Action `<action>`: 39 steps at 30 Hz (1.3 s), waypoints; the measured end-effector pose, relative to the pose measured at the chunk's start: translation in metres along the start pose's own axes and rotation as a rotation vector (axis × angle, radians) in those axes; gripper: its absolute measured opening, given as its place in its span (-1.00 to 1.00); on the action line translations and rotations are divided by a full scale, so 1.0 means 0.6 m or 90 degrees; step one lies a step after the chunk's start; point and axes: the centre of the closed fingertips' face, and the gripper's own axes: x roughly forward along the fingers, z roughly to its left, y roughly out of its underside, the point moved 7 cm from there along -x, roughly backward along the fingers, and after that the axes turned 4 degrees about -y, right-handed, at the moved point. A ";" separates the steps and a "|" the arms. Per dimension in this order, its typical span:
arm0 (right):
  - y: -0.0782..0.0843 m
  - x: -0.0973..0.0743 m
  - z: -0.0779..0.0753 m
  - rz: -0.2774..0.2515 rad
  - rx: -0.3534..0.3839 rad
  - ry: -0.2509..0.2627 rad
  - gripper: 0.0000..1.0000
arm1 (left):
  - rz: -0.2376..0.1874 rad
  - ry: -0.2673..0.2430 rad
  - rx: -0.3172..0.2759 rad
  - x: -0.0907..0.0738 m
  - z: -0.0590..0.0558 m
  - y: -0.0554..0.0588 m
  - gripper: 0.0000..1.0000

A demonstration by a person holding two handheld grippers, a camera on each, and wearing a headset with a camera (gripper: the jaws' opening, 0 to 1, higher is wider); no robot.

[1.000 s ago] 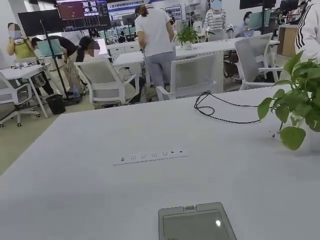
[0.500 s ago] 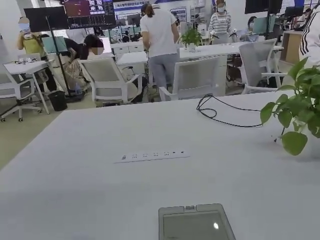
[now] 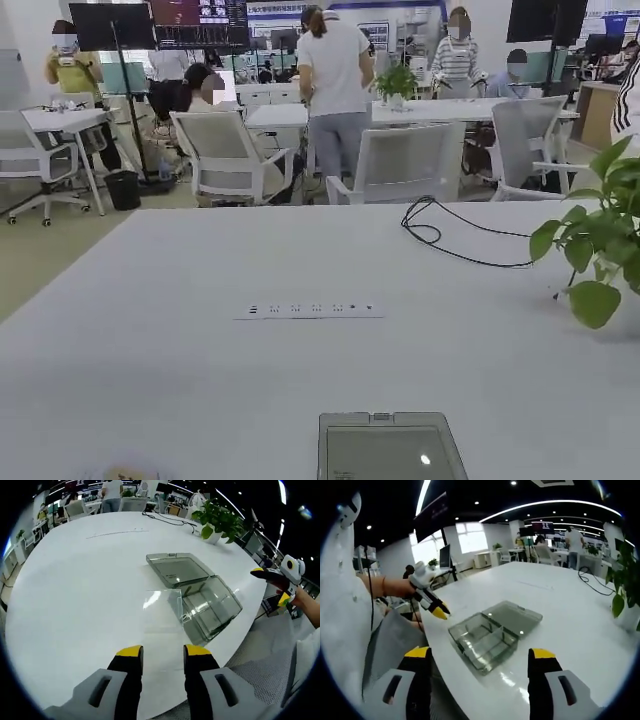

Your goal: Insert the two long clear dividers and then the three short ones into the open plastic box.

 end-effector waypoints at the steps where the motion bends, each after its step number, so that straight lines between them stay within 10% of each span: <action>1: -0.004 0.001 0.001 -0.001 0.010 0.000 0.57 | -0.009 0.007 -0.010 -0.002 -0.003 -0.002 -0.39; 20: -0.105 0.060 0.036 -0.073 0.128 -0.010 0.04 | -0.153 0.152 -0.080 -0.031 -0.100 -0.060 -0.39; 39: -0.106 0.135 0.073 -0.049 0.204 -0.011 -0.52 | -0.187 0.211 -0.049 -0.029 -0.154 -0.080 -0.39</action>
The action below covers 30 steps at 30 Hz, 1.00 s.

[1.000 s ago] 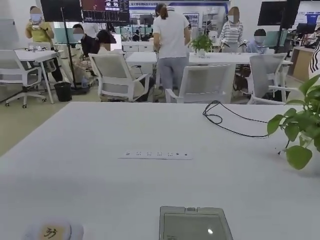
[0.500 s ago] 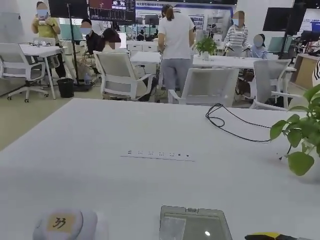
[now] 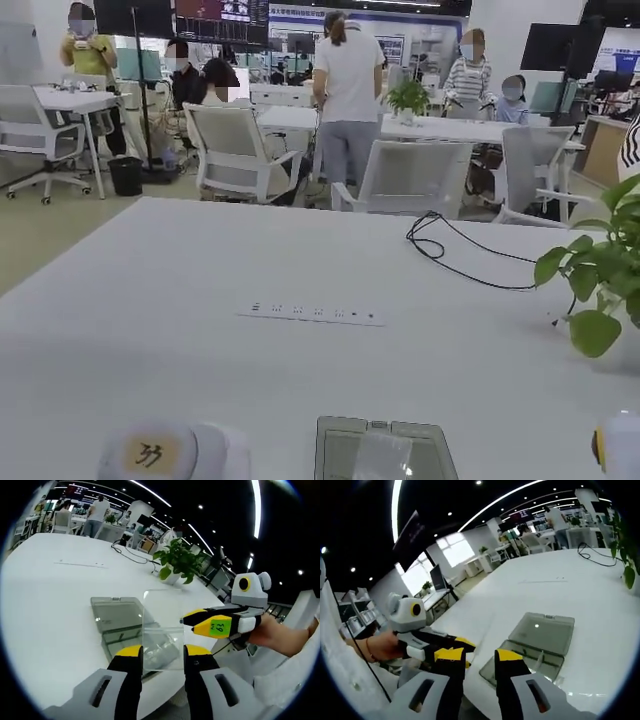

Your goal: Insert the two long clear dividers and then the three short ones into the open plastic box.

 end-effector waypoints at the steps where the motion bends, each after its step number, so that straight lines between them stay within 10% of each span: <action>1: 0.000 0.002 0.000 0.001 0.007 0.001 -0.54 | 0.001 0.001 0.004 0.000 -0.001 0.000 -0.39; 30: 0.008 0.028 0.000 0.017 0.076 0.031 -0.86 | 0.013 0.002 0.065 0.001 -0.004 0.002 -0.36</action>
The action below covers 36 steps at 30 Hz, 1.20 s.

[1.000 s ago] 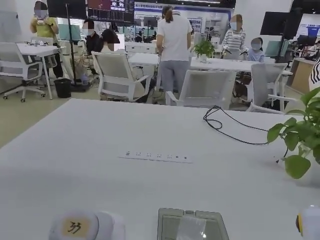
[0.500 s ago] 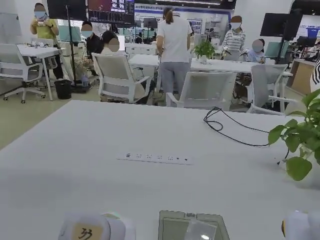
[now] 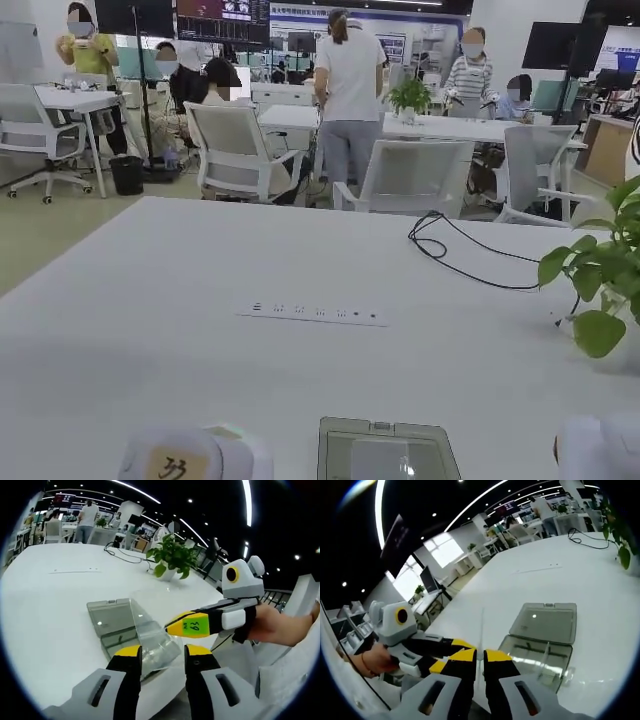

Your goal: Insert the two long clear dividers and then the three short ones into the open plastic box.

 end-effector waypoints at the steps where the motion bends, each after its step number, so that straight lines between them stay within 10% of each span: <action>1: -0.001 0.000 -0.001 0.001 0.001 0.000 -0.86 | -0.001 0.001 0.003 0.000 0.000 0.000 -0.36; 36: -0.043 0.009 -0.033 0.074 0.095 0.073 -0.86 | 0.004 0.080 0.201 -0.048 0.055 0.047 0.79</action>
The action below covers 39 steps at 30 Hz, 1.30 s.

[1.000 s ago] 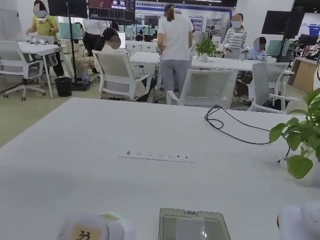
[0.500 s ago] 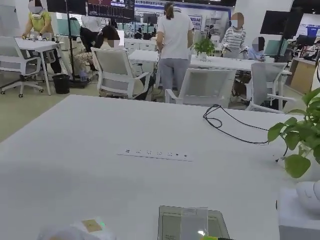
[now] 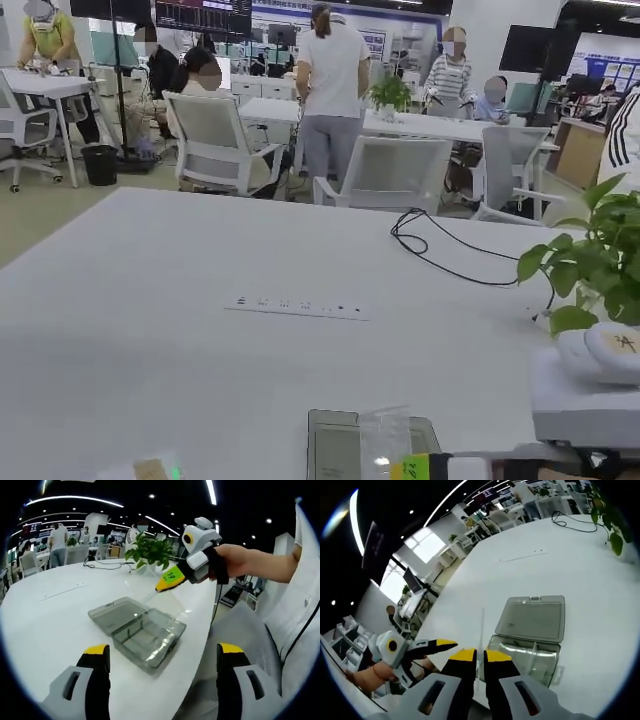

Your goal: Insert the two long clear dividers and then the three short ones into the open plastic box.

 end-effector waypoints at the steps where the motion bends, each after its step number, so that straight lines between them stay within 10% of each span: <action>1: 0.000 0.001 -0.001 0.004 0.003 0.004 -0.86 | 0.000 0.004 0.006 -0.001 0.000 0.001 0.84; 24: 0.020 0.045 -0.036 0.164 0.118 0.107 -0.86 | 0.027 0.068 0.053 0.006 0.013 0.028 1.00; 39: 0.037 0.071 -0.054 0.207 0.171 0.159 -0.86 | 0.019 0.105 0.062 0.008 0.022 0.035 0.97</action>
